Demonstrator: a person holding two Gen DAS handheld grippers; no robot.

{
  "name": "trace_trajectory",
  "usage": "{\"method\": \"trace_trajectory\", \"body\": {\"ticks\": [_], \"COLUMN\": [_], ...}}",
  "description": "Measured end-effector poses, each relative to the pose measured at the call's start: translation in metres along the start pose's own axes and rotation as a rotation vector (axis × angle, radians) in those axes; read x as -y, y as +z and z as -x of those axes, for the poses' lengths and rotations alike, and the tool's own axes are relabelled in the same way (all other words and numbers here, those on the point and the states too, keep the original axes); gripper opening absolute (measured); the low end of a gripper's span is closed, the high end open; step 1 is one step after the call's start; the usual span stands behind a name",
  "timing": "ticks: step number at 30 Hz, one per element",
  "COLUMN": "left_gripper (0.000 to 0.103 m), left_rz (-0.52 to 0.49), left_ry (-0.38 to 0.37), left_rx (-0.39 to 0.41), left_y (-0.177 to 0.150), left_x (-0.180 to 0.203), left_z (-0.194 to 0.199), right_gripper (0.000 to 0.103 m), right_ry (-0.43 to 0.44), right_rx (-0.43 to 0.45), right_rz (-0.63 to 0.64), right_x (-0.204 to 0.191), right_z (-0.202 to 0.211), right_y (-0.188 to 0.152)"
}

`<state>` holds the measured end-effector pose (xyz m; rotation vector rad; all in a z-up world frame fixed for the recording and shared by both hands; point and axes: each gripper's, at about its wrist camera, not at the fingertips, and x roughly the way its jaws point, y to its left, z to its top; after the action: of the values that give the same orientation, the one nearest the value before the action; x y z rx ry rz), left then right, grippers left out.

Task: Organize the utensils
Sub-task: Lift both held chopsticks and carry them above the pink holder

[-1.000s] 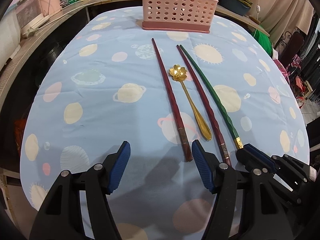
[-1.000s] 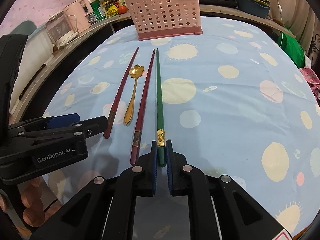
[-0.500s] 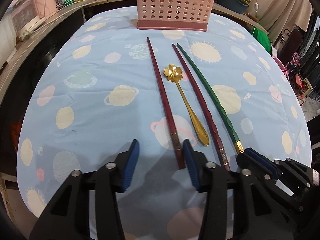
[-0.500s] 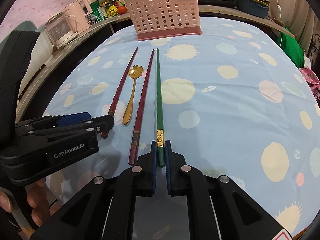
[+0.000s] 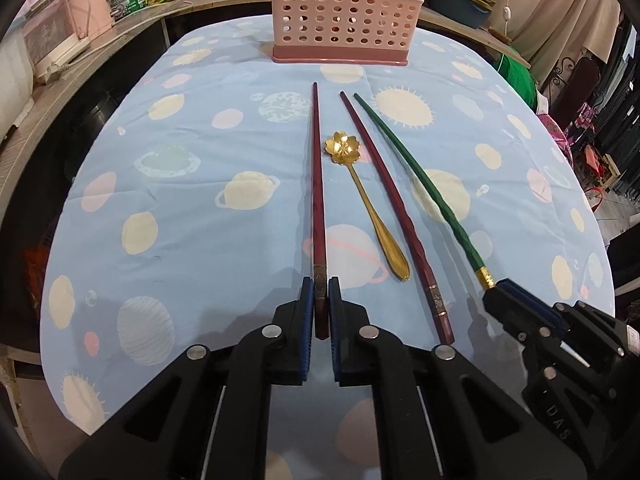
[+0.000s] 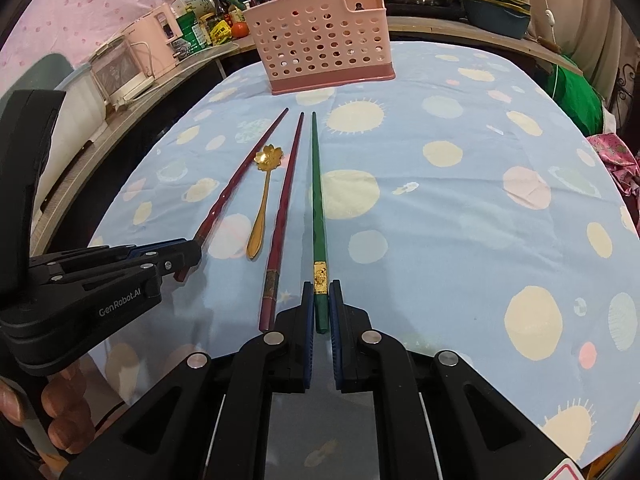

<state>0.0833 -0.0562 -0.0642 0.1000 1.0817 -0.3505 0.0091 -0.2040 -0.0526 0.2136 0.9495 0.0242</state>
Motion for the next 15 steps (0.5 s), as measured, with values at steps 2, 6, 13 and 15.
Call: {"method": "trace_trajectory", "body": {"ticks": [2, 6, 13, 15], "left_gripper": [0.007, 0.007, 0.007, 0.007], "left_rz": [0.002, 0.019, 0.043, 0.057], "left_ry": [0.003, -0.004, -0.025, -0.034], "left_rx": [0.004, 0.027, 0.111, 0.141], "left_y": [0.001, 0.007, 0.028, 0.037], "left_x": [0.0, -0.003, -0.011, -0.015], "left_z": [0.005, 0.02, 0.059, 0.071], "right_gripper": [0.008, 0.008, 0.008, 0.008], "right_ry": [0.004, 0.009, 0.021, 0.025], "right_rx": [0.022, 0.068, 0.164, 0.194], "right_rz": [-0.008, -0.022, -0.055, -0.069], "right_x": [0.001, 0.002, 0.009, 0.012], "right_z": [0.009, 0.027, 0.061, 0.071], "right_y": [0.005, 0.015, 0.042, 0.052]}}
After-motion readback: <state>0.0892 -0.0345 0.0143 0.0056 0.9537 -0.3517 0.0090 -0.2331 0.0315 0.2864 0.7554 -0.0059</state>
